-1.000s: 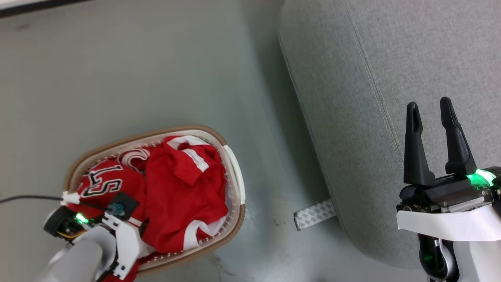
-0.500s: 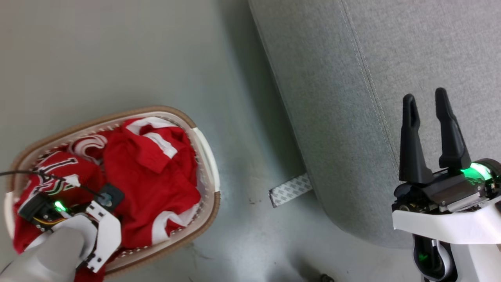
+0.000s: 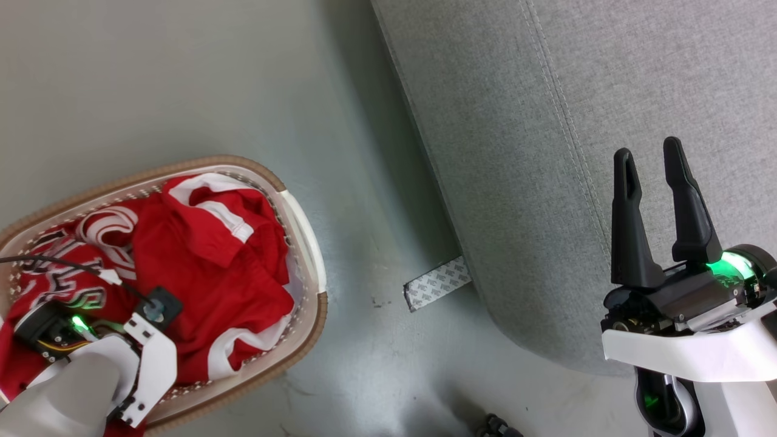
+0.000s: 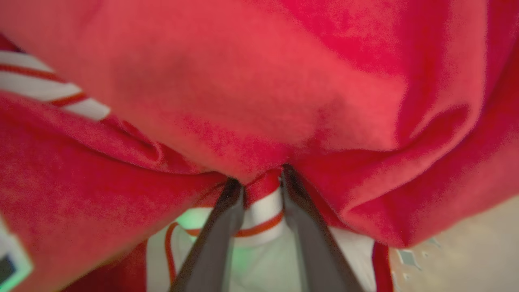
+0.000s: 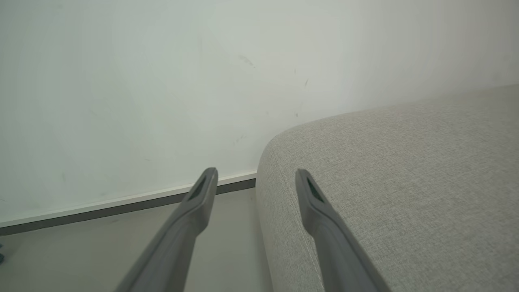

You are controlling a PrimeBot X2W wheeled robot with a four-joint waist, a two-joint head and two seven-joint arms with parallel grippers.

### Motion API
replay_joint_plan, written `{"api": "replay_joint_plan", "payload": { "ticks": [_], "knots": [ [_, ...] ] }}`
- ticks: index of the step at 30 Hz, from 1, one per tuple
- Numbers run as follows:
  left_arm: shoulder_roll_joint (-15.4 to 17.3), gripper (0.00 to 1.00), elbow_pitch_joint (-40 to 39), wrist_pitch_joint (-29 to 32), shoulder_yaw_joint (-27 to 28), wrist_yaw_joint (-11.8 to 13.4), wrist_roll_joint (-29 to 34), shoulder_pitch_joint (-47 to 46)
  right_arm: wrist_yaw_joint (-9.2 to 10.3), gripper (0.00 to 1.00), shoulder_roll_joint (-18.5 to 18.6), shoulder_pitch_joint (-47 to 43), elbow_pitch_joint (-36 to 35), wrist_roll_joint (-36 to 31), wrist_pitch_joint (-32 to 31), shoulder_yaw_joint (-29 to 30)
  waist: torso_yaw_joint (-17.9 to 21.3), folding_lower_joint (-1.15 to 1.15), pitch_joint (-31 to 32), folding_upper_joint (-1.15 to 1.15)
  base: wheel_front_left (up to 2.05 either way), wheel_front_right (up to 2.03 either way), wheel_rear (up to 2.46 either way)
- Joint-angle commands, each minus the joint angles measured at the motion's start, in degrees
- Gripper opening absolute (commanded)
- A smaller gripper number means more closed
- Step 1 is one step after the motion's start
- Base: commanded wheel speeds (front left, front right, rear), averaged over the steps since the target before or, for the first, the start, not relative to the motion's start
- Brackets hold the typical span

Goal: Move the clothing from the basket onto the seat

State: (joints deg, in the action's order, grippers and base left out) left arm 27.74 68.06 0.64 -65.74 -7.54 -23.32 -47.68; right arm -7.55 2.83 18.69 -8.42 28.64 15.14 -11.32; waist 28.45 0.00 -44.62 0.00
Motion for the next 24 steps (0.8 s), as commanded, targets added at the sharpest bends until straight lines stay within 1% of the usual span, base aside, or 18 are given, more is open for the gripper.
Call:
{"api": "replay_joint_plan", "payload": {
  "ticks": [1, 6, 11, 12, 19, 24],
  "knots": [
    [0.55, 0.00, 0.11, -0.42, -0.42, 0.10, -1.23, -0.34, 0.12, 1.00, 0.11, 0.37, 0.16, -0.36, 0.02, 0.23, -0.27, 0.00, 0.24, 0.00, 0.00, 0.00, 0.00],
    [-0.83, 0.00, -0.02, -1.95, -0.98, 0.10, -2.39, 0.01, 0.12, 1.00, 0.12, 0.84, 0.74, -1.32, 0.02, 0.38, -1.39, 0.00, 2.09, 0.00, 0.00, 0.00, 0.00],
    [-5.88, 0.00, -0.86, -7.01, -1.07, 0.09, -5.55, 2.11, 0.12, 1.00, 0.13, 0.52, 3.03, -4.11, 0.02, 1.08, -4.95, 0.00, 9.31, 0.00, 0.00, 0.00, 0.00],
    [-5.88, 0.00, -0.86, -7.01, -1.07, 0.09, -5.55, 2.11, 0.12, 1.00, 0.13, 0.52, 3.03, -4.11, 0.02, 1.08, -4.95, 0.00, 9.31, 0.00, 0.00, 0.00, 0.00],
    [-11.72, 0.00, -0.91, -11.04, -1.56, 0.09, -9.60, 4.22, 0.12, 1.00, 0.16, -0.61, 6.40, -7.99, 0.02, 2.28, -11.04, 0.00, 19.04, 0.00, 0.00, 0.00, 0.00],
    [-14.58, 0.00, -1.67, -13.88, -1.49, 0.10, -12.72, 6.15, 0.12, 1.00, 0.17, -1.89, 8.78, -9.90, 0.02, 3.16, -15.16, 0.00, 25.71, 0.00, 0.00, 0.00, 0.00]
  ]
}}
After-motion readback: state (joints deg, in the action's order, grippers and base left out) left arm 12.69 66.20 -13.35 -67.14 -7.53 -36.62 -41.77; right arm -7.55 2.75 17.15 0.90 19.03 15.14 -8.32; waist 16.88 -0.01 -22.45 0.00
